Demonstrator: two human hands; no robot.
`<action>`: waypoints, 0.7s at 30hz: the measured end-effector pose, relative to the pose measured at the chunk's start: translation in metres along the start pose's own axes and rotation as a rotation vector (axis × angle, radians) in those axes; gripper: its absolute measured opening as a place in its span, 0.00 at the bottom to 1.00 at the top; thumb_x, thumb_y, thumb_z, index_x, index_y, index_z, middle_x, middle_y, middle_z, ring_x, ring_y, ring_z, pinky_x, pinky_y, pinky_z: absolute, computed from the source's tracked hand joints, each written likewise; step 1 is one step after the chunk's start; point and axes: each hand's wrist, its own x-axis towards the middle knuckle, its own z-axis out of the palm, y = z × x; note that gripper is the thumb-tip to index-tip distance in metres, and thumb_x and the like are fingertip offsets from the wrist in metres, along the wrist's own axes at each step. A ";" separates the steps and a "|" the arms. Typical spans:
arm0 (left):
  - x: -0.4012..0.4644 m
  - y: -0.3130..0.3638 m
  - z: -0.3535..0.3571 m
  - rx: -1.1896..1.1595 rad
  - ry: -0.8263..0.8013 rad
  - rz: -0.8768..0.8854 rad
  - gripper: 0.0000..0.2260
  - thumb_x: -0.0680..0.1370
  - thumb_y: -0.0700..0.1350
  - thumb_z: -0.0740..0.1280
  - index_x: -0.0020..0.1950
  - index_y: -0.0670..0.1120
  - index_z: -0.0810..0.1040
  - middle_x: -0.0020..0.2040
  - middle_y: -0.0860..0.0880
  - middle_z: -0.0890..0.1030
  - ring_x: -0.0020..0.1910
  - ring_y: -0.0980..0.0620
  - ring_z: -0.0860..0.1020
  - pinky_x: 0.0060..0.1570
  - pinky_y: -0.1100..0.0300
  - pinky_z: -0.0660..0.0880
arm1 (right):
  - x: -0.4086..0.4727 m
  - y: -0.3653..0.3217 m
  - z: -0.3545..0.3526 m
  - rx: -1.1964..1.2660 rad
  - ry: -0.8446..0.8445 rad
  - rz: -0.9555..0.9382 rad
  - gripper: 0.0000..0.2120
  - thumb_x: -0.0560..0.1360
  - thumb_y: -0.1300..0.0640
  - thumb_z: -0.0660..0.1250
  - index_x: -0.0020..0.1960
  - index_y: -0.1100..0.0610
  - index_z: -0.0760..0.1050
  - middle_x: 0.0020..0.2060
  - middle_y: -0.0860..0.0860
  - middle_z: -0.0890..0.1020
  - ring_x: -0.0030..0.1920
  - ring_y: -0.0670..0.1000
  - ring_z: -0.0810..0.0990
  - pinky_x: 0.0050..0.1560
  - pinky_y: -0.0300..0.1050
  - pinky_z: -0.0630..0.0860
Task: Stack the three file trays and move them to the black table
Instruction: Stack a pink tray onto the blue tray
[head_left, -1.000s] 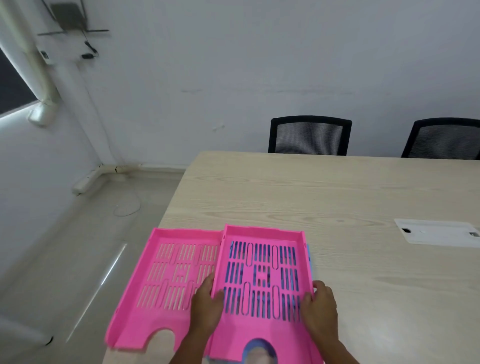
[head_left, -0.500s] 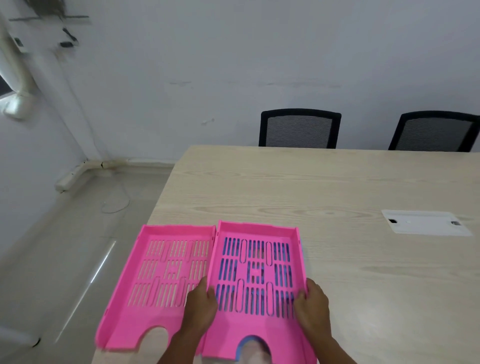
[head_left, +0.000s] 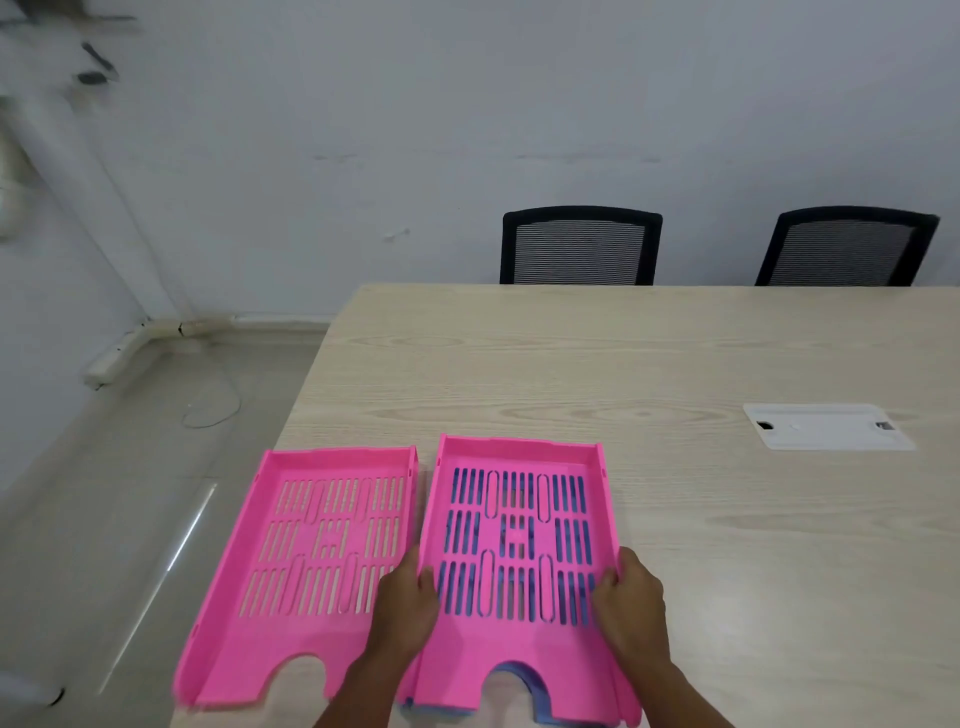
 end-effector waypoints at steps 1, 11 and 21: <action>-0.001 0.000 0.001 0.001 0.008 0.000 0.21 0.83 0.38 0.57 0.77 0.40 0.62 0.31 0.57 0.70 0.24 0.60 0.73 0.21 0.70 0.69 | 0.000 -0.001 -0.001 -0.004 -0.002 -0.004 0.10 0.77 0.64 0.58 0.38 0.57 0.68 0.34 0.54 0.78 0.33 0.53 0.78 0.36 0.52 0.80; 0.000 -0.007 -0.001 0.059 0.049 -0.014 0.18 0.83 0.36 0.56 0.73 0.37 0.63 0.30 0.50 0.73 0.24 0.57 0.70 0.22 0.67 0.65 | -0.007 -0.003 -0.003 0.023 -0.022 -0.029 0.09 0.78 0.63 0.58 0.40 0.58 0.71 0.33 0.54 0.80 0.32 0.53 0.80 0.36 0.52 0.81; 0.002 -0.008 -0.007 0.120 0.019 -0.027 0.19 0.83 0.35 0.56 0.74 0.38 0.62 0.34 0.44 0.78 0.26 0.54 0.73 0.25 0.62 0.71 | -0.014 -0.007 -0.002 -0.019 0.000 -0.002 0.10 0.75 0.62 0.59 0.35 0.57 0.68 0.31 0.53 0.78 0.29 0.52 0.77 0.32 0.49 0.77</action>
